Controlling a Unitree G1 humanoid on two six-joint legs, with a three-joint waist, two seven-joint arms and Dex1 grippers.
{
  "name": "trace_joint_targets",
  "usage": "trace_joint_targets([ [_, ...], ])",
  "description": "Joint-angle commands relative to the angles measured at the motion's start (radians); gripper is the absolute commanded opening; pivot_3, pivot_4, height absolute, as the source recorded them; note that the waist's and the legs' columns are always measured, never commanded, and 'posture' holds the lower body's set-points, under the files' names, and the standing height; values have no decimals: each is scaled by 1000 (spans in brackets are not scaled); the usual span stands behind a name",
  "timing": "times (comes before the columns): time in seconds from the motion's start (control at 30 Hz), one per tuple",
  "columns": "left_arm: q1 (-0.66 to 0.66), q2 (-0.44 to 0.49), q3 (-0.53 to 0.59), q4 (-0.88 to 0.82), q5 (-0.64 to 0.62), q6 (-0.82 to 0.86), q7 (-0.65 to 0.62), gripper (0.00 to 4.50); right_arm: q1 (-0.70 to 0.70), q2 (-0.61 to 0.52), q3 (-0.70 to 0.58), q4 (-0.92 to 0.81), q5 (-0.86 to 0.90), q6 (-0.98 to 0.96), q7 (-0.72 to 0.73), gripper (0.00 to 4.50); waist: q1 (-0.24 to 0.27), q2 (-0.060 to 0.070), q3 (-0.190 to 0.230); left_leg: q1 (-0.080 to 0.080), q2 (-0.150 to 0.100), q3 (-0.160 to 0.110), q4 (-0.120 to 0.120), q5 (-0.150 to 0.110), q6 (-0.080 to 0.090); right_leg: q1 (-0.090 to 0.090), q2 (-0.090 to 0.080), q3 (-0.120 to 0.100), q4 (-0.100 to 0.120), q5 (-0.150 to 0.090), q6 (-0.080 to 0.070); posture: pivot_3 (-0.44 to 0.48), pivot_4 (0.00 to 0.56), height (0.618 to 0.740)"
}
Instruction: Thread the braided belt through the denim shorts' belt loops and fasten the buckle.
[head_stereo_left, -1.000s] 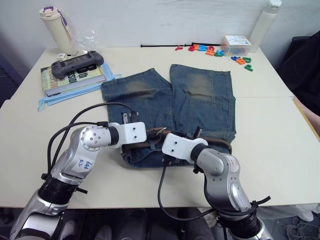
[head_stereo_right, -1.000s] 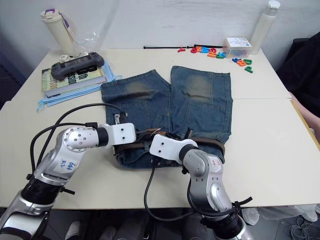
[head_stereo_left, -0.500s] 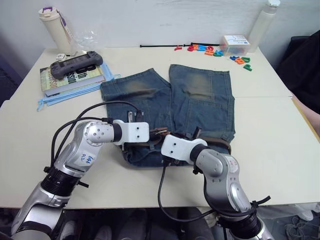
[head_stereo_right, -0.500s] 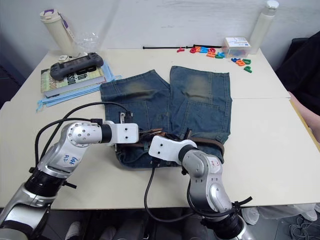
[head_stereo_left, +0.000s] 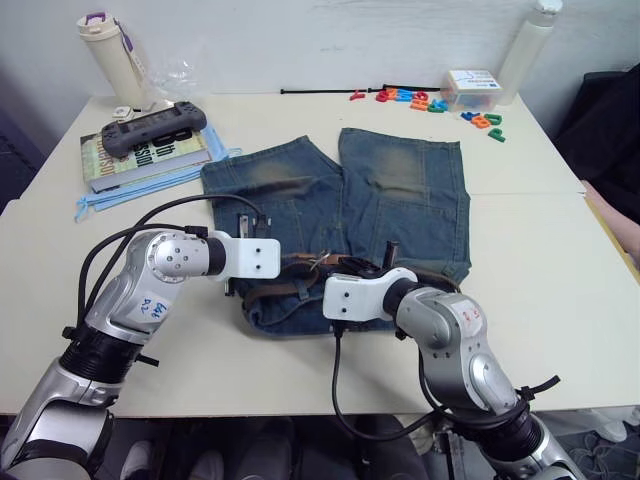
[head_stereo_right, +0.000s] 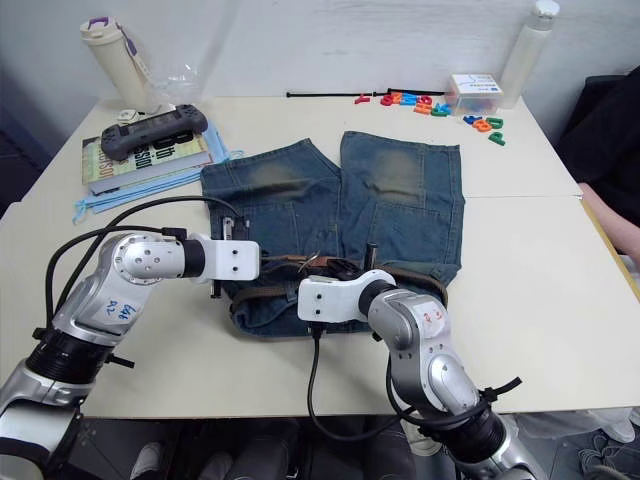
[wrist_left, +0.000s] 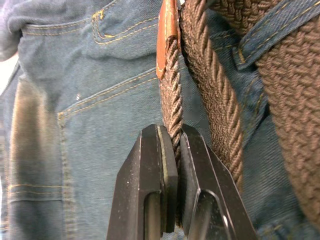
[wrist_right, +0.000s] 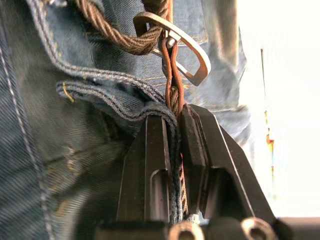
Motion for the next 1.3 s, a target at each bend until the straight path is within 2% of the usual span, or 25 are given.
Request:
trace_joint_targets([
  [0.03, -28, 8, 29, 15, -15, -43, -1, 0, -24, -3, -7, -9, 4, -49, -19, 7, 0, 0, 0, 0, 0, 0, 0, 0, 0, 0, 0, 0, 0, 0, 0, 0, 150, 654],
  [0.43, -55, -10, 71, 11, -51, -40, 10, 0, -30, 25, -27, 20, -2, -65, -34, 7, 0, 0, 0, -1, 0, 0, 1, 0, 0, -1, 0, 0, 1, 0, 0, 0, 150, 654],
  [0.7, -59, 1, 53, 1, -51, -56, -30, 0, -45, 32, -30, 24, -9, -65, -34, 7, 0, 0, 0, -2, 0, 2, 1, 0, 0, -4, 0, 1, 3, 0, 0, 0, 150, 654],
  [0.93, -55, -3, 44, -6, -45, -73, -44, 0, -58, 43, -28, 26, -10, -63, -35, 7, -4, -1, -1, -21, -1, 3, 15, -1, -1, -23, 0, 3, 15, 0, 0, 0, 150, 654],
  [1.3, -55, 16, 45, -6, -30, -111, -68, 0, -52, 58, -29, 25, -13, -49, -33, 7, -10, -1, -1, -23, -1, 5, 16, 0, -1, -26, 0, 5, 18, 0, -1, 0, 150, 654],
])
